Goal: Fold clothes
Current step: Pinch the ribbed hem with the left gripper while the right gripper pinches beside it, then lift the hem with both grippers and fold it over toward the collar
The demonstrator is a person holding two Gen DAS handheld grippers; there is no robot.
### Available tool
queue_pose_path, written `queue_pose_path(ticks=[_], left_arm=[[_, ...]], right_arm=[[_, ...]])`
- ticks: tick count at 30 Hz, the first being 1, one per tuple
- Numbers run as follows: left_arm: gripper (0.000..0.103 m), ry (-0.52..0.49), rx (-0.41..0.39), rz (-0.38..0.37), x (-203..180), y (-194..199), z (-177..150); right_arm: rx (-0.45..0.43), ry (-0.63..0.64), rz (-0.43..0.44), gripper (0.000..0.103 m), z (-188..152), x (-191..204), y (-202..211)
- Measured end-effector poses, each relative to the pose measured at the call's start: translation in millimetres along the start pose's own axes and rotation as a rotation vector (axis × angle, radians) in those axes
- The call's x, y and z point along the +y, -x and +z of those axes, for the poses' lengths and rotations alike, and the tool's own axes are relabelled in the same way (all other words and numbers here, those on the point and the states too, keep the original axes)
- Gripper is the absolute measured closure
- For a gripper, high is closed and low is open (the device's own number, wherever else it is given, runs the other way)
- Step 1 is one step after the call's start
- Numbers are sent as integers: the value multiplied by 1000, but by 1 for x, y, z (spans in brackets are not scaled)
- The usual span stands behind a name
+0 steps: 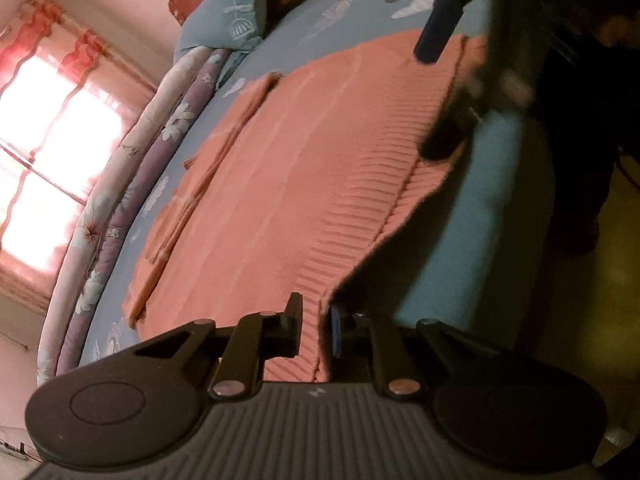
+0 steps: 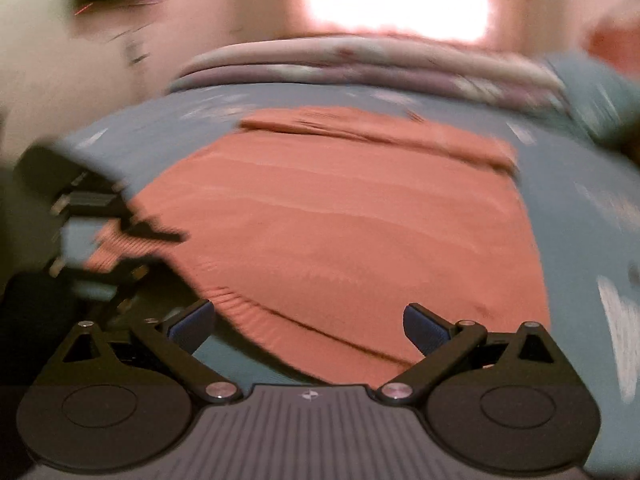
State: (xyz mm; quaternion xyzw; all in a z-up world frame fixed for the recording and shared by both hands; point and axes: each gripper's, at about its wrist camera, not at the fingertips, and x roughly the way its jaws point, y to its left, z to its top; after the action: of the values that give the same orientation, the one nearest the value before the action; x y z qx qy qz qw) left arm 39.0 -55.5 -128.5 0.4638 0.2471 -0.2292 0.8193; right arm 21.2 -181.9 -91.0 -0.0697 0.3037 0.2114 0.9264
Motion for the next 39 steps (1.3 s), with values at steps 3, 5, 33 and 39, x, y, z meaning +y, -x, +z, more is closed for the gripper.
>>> queue_pose_path(ticks=[3, 5, 33, 39], left_arm=[[87, 20, -8, -5, 5, 2, -1], [85, 35, -15, -4, 7, 3, -2], [62, 102, 19, 94, 23, -6, -32], [61, 139, 20, 94, 38, -4, -35]], right_arm=[[-20, 207, 37, 9, 4, 24, -8], [8, 339, 33, 21, 6, 37, -20], [75, 540, -160, 91, 35, 64, -57], [65, 598, -232, 55, 20, 63, -63]])
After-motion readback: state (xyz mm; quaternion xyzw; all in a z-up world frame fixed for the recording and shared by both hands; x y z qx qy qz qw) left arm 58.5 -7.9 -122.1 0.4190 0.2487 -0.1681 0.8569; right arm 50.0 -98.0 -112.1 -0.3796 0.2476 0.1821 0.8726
